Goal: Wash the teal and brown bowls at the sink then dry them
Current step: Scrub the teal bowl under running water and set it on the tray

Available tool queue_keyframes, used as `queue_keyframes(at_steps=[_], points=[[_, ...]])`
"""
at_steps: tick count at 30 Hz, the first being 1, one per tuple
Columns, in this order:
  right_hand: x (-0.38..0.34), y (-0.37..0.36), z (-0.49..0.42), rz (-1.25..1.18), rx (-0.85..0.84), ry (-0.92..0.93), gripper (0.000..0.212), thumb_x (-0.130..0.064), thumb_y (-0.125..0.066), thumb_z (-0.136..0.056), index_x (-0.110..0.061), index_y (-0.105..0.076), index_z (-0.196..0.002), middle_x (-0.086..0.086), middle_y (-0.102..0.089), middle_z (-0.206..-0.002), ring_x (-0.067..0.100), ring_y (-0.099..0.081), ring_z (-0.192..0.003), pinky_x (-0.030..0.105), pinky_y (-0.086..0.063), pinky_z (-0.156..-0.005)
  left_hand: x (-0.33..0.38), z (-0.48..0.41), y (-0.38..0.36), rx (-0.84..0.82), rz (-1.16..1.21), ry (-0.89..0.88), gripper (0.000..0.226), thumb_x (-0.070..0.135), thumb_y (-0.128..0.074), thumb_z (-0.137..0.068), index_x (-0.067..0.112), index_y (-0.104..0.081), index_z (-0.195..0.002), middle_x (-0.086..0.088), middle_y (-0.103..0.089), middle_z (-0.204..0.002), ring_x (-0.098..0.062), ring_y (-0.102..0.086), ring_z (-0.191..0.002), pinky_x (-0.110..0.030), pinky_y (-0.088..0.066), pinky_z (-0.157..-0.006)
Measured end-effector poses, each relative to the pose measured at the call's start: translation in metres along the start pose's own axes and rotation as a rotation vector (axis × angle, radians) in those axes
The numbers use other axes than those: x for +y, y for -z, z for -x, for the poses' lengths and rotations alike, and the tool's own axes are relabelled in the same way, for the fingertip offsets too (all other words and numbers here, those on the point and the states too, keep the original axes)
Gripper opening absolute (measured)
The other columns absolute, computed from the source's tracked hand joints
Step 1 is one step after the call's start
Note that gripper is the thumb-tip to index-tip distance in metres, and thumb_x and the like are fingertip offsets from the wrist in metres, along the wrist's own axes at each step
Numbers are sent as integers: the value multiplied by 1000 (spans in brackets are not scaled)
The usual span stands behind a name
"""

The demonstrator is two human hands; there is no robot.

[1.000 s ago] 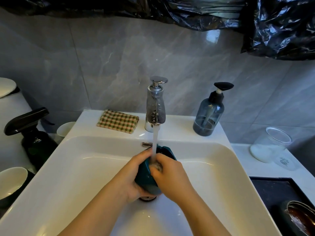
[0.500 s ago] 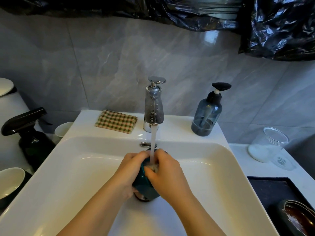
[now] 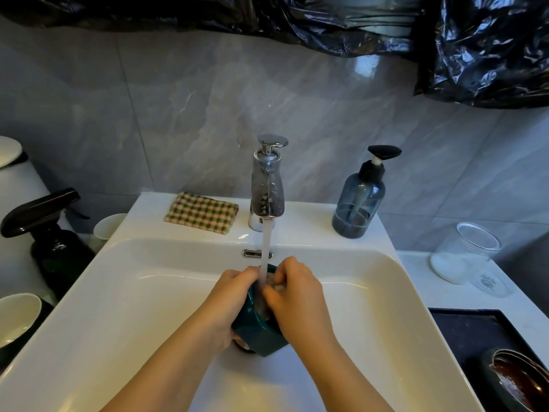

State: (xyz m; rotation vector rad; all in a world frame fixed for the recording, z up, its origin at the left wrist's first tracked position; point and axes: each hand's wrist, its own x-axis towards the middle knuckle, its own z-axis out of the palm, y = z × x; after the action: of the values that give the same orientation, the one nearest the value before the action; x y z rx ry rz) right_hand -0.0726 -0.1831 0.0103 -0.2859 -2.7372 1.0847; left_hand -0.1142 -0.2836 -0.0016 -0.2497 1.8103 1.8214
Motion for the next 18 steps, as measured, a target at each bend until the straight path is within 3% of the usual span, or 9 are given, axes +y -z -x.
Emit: queue_keyframes(at_steps=[3, 6, 8, 10, 13, 18], points=[[-3, 4, 0, -157, -287, -5, 11, -21, -57, -88, -27, -53, -96, -12, -53, -87, 3, -51, -75, 9, -39, -58, 2, 1, 4, 38, 16, -25, 21, 28, -58, -83, 10, -66, -87, -13, -67, -75, -30, -64, -74, -38, -51, -72], [-1, 17, 0, -157, -448, 52, 23, -12, -55, -86, -35, -55, -82, -22, -53, -78, -3, -54, -73, 5, -40, -60, 4, 0, 6, 74, 20, -39, 31, 36, -60, -83, 13, -60, -103, -17, -69, -94, -31, -66, -86, -39, -55, -76], [-1, 16, 1, 40, -381, 68, 16, -13, -52, -89, -29, -58, -87, -14, -54, -80, 5, -53, -77, 10, -42, -64, 2, 0, 4, 92, -3, -34, 27, 35, -59, -83, 18, -54, -103, -16, -65, -103, -32, -63, -96, -47, -54, -88], [-1, 7, 0, 218, -221, 48, 14, -17, -47, -92, -18, -56, -104, -1, -59, -98, 16, -54, -84, 20, -43, -71, 0, 1, 1, 83, -12, -21, 19, 31, -56, -85, 19, -50, -99, -16, -62, -105, -32, -61, -99, -50, -50, -94], [-2, -2, 1, 151, -78, -8, 19, -20, -44, -95, -16, -52, -111, 3, -60, -109, 18, -58, -95, 23, -45, -76, -2, 1, -1, 64, -17, -19, 22, 32, -56, -85, 18, -51, -101, -16, -63, -105, -32, -61, -100, -51, -49, -95], [-2, 6, 2, -192, -338, -33, 14, -17, -56, -87, -24, -54, -99, -7, -54, -94, 8, -52, -82, 9, -42, -61, 3, 2, 6, 65, -20, -31, 46, 41, -64, -73, 11, -55, -107, -18, -67, -102, -33, -66, -96, -50, -53, -90]])
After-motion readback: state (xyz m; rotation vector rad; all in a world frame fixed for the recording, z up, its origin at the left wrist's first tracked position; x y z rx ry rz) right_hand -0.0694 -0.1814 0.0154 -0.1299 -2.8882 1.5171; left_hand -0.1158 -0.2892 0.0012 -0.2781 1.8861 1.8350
